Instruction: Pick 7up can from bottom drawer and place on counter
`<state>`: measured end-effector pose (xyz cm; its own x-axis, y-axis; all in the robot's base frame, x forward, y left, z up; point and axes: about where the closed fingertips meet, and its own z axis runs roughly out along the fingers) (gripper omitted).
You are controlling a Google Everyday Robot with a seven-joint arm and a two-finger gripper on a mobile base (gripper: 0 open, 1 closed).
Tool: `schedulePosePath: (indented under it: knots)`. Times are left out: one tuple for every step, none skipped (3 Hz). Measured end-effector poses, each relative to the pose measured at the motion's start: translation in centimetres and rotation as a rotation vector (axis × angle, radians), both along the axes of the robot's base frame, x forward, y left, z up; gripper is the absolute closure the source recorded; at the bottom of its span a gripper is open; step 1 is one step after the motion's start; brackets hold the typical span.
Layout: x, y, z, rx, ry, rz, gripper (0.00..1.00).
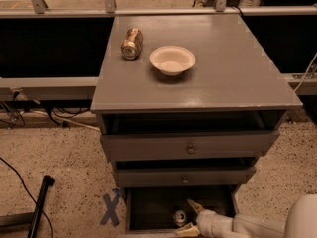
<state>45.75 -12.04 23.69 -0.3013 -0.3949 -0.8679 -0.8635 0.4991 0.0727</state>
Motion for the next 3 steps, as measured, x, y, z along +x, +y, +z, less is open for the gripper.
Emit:
schedulePosePath:
  knots:
    - [0.1, 0.6, -1.6, 0.022, 0.003, 0.039, 0.13]
    - [0.0, 0.5, -1.9, 0.017, 0.005, 0.042, 0.15]
    - [0.1, 0.4, -2.6, 0.017, 0.010, 0.038, 0.33]
